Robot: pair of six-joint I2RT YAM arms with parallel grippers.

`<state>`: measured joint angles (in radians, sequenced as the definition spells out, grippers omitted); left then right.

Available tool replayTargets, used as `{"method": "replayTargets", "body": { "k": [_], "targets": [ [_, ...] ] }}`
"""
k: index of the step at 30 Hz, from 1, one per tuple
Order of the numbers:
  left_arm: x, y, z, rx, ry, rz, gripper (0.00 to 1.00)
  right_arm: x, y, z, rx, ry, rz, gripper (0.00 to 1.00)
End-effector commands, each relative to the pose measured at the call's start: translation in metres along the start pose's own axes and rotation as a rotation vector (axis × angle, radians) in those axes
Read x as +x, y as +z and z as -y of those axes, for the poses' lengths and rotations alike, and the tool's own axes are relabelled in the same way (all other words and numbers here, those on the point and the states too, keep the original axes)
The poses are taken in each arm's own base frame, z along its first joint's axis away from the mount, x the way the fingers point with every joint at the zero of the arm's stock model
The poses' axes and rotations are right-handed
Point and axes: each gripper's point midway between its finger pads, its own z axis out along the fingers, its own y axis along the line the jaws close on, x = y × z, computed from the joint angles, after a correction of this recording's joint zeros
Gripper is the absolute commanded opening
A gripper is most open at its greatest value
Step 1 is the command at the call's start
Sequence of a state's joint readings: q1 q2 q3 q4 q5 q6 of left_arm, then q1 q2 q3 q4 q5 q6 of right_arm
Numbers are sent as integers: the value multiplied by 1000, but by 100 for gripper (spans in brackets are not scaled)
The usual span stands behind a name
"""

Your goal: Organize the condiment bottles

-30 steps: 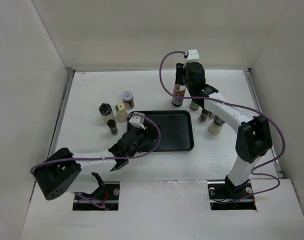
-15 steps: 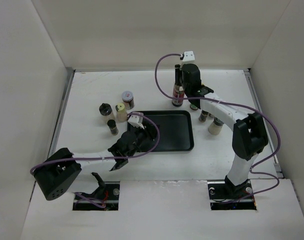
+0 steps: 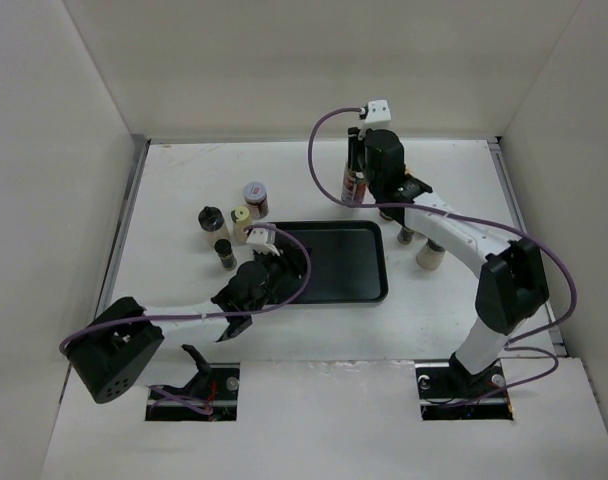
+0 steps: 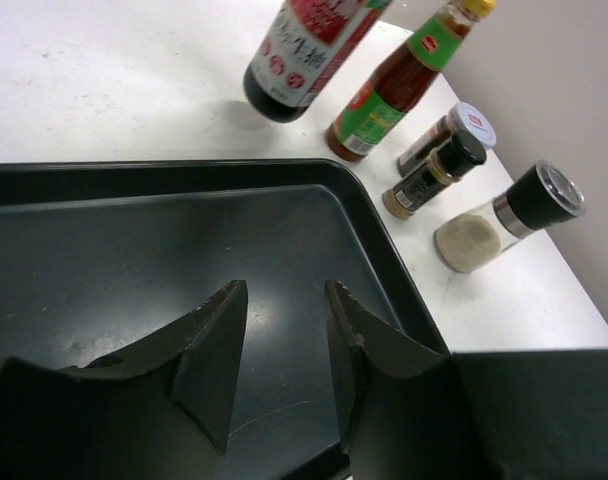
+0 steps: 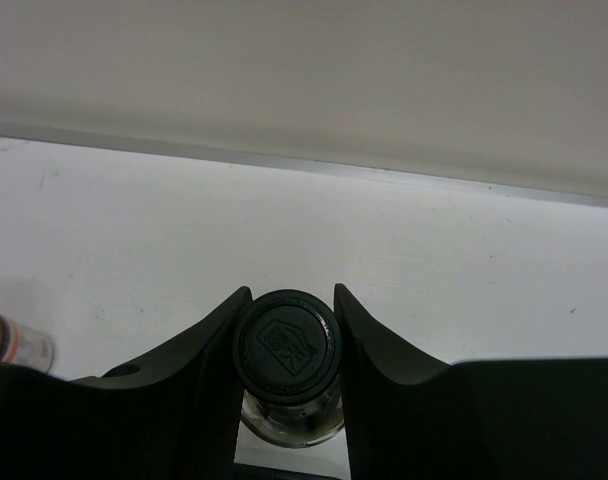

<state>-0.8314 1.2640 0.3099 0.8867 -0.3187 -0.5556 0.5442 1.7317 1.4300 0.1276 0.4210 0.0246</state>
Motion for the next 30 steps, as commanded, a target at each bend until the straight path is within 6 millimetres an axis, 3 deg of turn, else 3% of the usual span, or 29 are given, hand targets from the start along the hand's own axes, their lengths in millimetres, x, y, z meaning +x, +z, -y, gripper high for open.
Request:
{"method": "replayTargets", "body": {
  "k": [1, 4, 9, 17, 30],
  "targets": [
    [-24, -3, 3, 8, -61, 88, 38, -112, -48, -7, -40, 126, 299, 13],
    [-32, -6, -6, -23, -69, 121, 41, -112, -66, -24, -92, 144, 302, 13],
    [-43, -11, -16, -58, -87, 166, 55, -100, -86, -58, -175, 169, 279, 13],
    [-49, -17, -17, -54, -104, 187, 57, -66, -90, -101, -249, 185, 222, 12],
    [-46, -16, -17, -48, -105, 176, 57, -25, -75, -112, -232, 172, 174, 13]
  ]
}}
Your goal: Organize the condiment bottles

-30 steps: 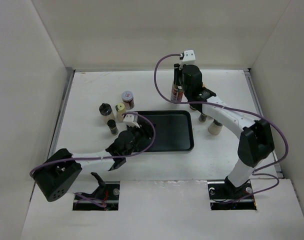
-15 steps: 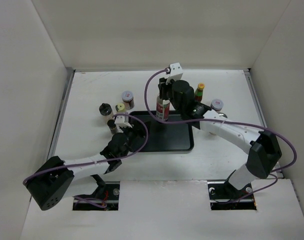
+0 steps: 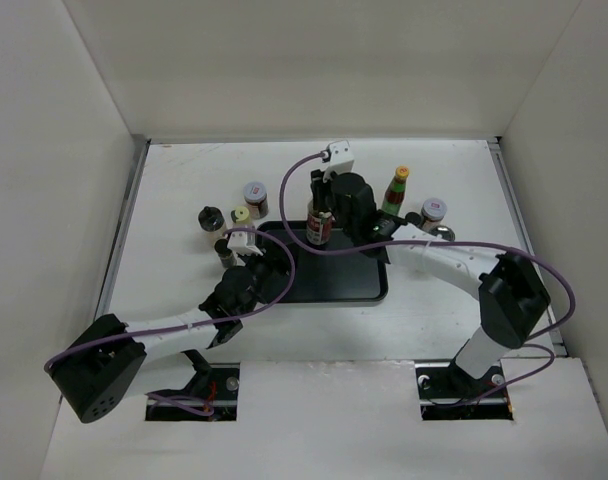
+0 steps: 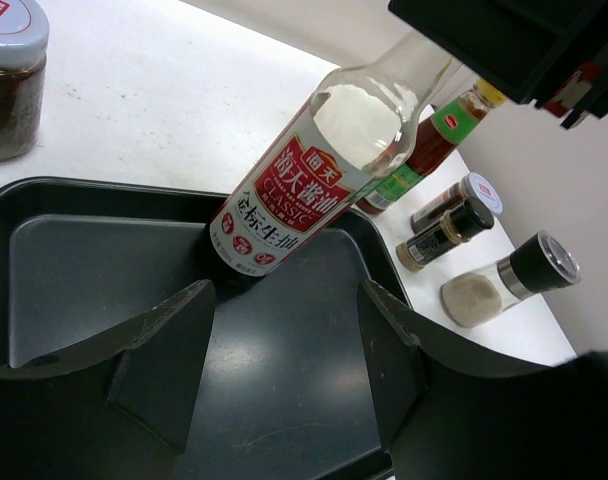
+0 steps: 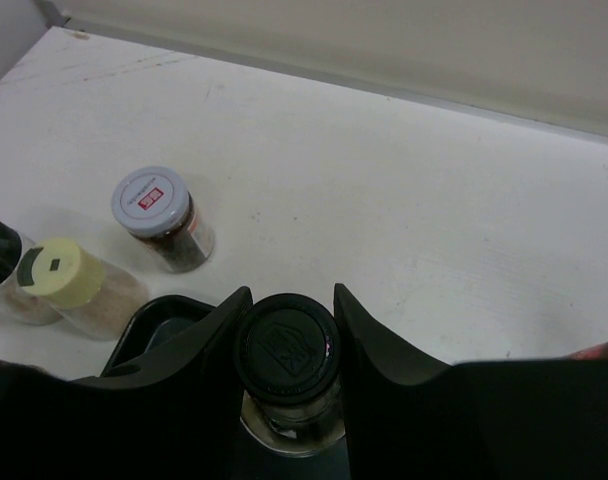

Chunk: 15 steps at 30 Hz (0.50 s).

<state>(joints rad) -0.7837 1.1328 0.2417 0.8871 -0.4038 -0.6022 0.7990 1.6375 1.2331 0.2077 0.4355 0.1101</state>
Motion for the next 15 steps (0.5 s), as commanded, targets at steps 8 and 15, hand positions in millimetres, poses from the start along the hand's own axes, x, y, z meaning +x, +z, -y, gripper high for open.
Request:
{"method": "replayTargets", "body": {
  "k": [8, 15],
  "targets": [
    [-13, 1, 8, 30, -39, 49, 57, -45, 2, -8, 5, 95, 189, 32],
    [-13, 1, 9, 35, -39, 48, 57, -56, -11, -7, -4, 116, 211, 68]
  ]
}}
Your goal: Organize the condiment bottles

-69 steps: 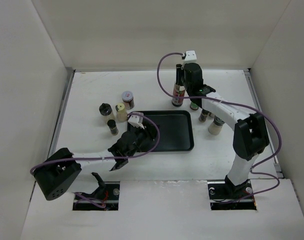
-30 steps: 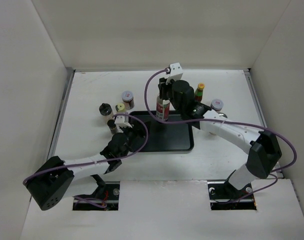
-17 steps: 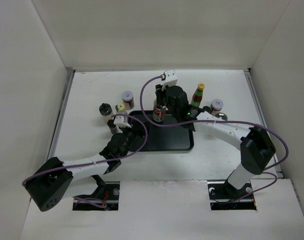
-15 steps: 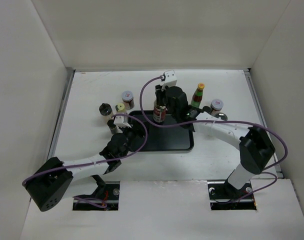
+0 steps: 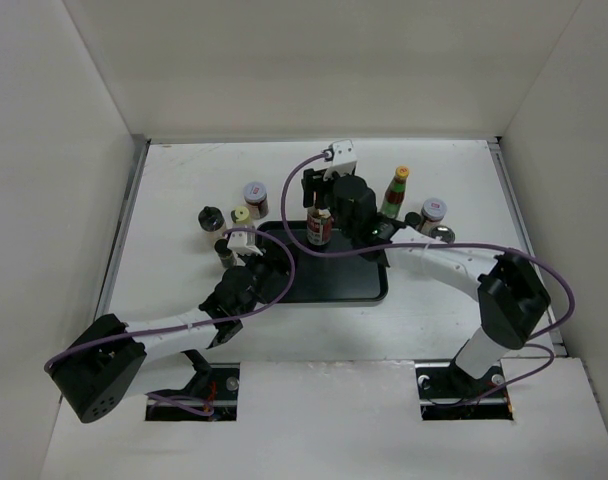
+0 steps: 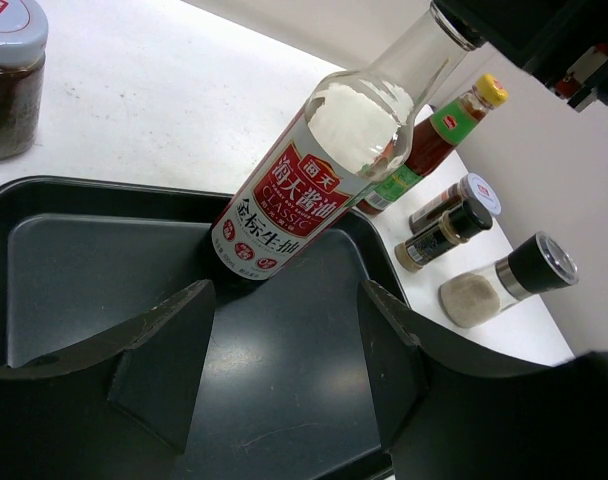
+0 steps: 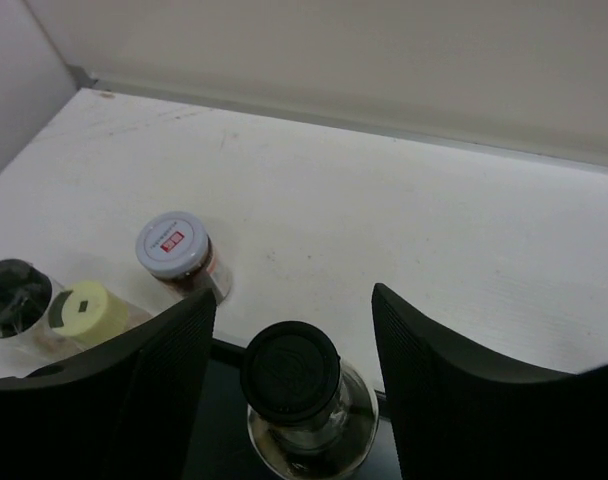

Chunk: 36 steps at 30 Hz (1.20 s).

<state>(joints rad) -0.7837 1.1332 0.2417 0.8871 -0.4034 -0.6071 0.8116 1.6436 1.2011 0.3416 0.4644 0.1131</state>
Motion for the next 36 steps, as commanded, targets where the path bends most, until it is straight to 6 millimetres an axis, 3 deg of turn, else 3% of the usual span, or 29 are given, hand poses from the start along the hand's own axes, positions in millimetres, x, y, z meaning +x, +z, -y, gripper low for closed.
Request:
{"method": "replayTargets", "body": {
  "k": [1, 5, 6, 8, 10, 12, 14, 18, 21, 28, 36],
  "targets": [
    [-13, 1, 9, 35, -35, 48, 57, -50, -13, -3, -10, 78, 131, 70],
    [-12, 1, 9, 35, -34, 46, 57, -71, -31, 7, -14, 112, 172, 74],
    [-13, 0, 10, 37, -35, 48, 57, -75, -35, 16, -5, 126, 180, 70],
    [-14, 0, 10, 40, -36, 50, 57, -75, -40, 38, 22, 150, 182, 52],
    [-12, 0, 10, 38, -34, 44, 57, -71, -41, 71, 74, 178, 162, 24],
    [-11, 1, 10, 36, -33, 42, 57, -59, -38, 106, 146, 202, 108, 17],
    [-10, 1, 12, 41, -34, 40, 57, -47, -37, 133, 214, 198, 57, 20],
    [-7, 2, 10, 36, -31, 33, 57, -22, -33, 177, 329, 169, -21, 51],
    [-9, 1, 13, 44, -35, 38, 57, -6, -27, 201, 384, 165, -55, 59],
    [-10, 0, 13, 47, -35, 39, 57, 13, -8, 218, 397, 148, -112, 62],
    [-8, 1, 12, 43, -32, 33, 57, 20, 2, 225, 416, 141, -117, 51]
  ]
}}
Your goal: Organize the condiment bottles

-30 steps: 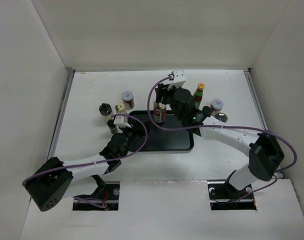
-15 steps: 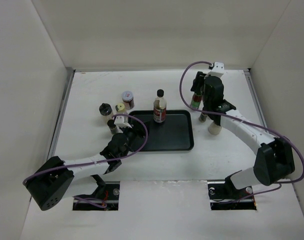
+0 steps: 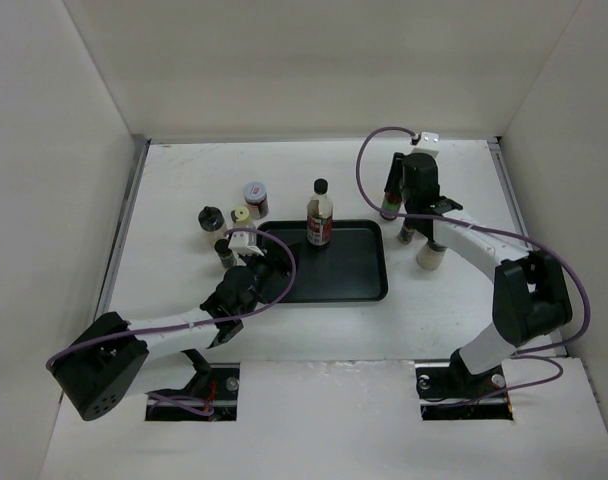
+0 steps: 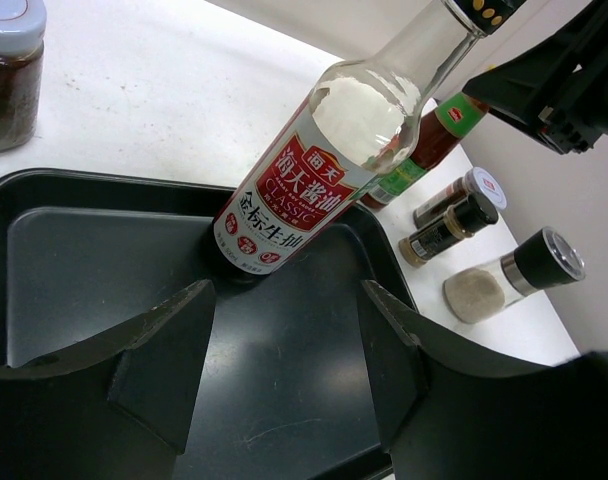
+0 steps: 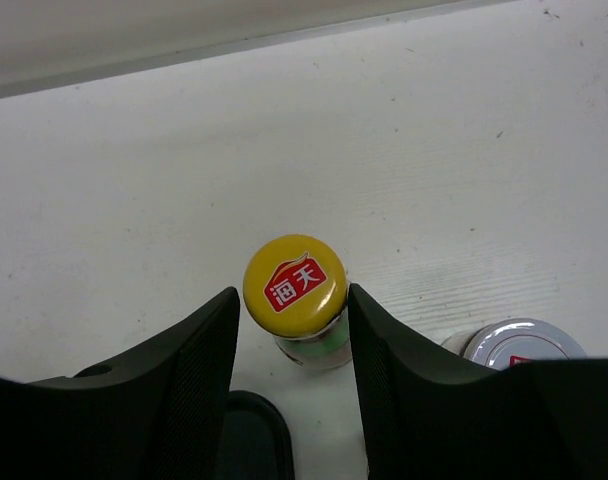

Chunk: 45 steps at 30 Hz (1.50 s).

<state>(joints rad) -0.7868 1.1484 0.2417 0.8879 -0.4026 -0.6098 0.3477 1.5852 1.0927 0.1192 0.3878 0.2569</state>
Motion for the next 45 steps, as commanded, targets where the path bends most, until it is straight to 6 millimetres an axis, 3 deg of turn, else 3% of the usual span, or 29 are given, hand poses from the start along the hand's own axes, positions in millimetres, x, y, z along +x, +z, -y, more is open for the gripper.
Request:
{"method": "replayTargets", "body": {
  "k": [1, 6, 15, 20, 29, 33, 38, 45],
  "targets": [
    [-13, 1, 13, 46, -35, 46, 57, -35, 2, -7, -17, 26, 89, 51],
    [-11, 1, 14, 53, -34, 38, 57, -41, 4, -2, 18, 1, 120, 52],
    [-10, 2, 14, 51, -33, 35, 57, -53, 3, 5, 59, -26, 164, 25],
    [-9, 2, 15, 56, -33, 32, 57, -74, -14, -3, 50, -48, 238, 19],
    [-10, 1, 16, 62, -38, 35, 57, -111, -65, -35, -59, -19, 340, 17],
    [-10, 2, 15, 58, -40, 34, 57, -109, -85, -54, -120, -4, 350, 17],
    [-9, 2, 14, 57, -42, 32, 57, -92, -103, -86, -211, 17, 323, 17],
    [-11, 1, 14, 59, -44, 37, 57, -59, -101, -121, -278, 36, 265, 16]
  ]
}}
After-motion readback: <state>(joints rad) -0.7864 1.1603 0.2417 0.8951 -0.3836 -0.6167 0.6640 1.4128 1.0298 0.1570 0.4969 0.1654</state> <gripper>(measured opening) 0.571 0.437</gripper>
